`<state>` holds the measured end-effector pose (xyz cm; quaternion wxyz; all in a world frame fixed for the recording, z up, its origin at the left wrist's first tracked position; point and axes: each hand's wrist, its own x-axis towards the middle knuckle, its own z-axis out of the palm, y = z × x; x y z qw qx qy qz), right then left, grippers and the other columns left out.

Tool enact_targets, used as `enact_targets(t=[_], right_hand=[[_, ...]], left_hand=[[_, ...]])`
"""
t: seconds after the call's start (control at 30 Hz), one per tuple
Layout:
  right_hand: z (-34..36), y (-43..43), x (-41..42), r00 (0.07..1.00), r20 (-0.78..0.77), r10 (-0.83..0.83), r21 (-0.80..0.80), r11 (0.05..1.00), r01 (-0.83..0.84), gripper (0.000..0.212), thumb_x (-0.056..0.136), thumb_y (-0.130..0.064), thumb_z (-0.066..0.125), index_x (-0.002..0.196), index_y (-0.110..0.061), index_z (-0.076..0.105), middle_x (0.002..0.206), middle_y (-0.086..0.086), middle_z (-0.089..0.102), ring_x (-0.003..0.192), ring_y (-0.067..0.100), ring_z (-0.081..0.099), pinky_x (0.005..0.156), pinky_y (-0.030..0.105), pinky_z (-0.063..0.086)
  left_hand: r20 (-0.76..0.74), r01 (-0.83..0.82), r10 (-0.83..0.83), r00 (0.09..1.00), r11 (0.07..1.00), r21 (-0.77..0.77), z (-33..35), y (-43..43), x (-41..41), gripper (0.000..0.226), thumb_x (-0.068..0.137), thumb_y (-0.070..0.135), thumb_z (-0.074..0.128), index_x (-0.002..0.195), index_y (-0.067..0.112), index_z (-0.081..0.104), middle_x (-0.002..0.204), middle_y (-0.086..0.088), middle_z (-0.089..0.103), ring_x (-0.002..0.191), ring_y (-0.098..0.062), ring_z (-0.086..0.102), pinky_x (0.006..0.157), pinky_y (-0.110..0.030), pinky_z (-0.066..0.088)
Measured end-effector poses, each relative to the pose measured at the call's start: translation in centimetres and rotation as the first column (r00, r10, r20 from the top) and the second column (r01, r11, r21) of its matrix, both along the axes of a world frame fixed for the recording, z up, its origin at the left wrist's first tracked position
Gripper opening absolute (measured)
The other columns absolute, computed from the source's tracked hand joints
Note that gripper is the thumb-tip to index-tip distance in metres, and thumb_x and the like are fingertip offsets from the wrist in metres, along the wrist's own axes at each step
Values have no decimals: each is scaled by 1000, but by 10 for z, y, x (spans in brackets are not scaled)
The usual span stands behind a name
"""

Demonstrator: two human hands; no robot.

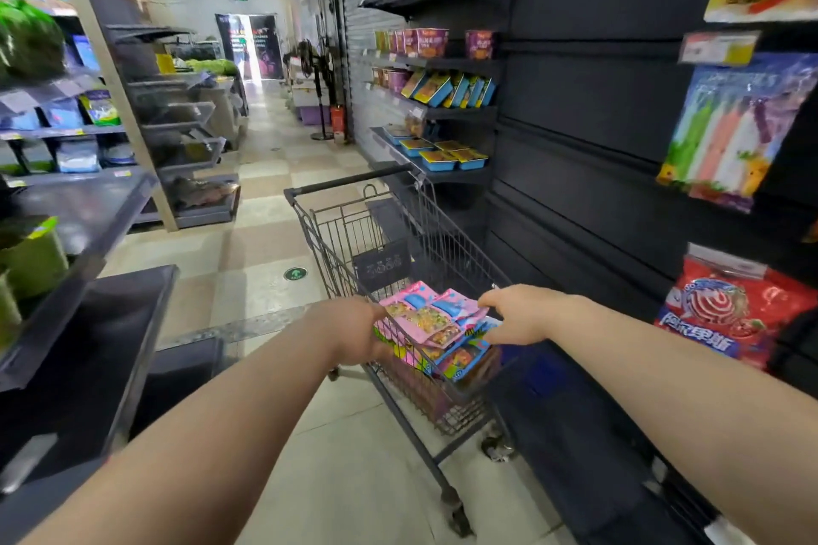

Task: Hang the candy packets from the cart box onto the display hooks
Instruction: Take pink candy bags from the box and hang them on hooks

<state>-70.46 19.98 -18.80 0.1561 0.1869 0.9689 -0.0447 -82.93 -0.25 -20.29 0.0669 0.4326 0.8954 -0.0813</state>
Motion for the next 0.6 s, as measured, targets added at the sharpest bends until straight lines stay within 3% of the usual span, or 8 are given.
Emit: enact_targets(t=[0.37,0.6], right_hand=[[-47,102,-132,999,40,-8,-138,990,14,66,90,-38,56,149,-28,28,153,2,34,133,24,42,101,30,39],[-84,173,-178,992,125,-10,-148,988,29,65,88,-46,55,147,-28,32,147,2,42,127,26,47,98,33,44]], left_hand=[[21,-27,29,999,996,-85,-24,101,-135,58,91,52,52,140,23,45,132,-5,55,122,-25,53,98,-40,48],[118,29,-15,993,993,-118,-60,182,-180,60,88,54,52,140,24,45,128,-6,56,118,-26,55,95,-41,50]])
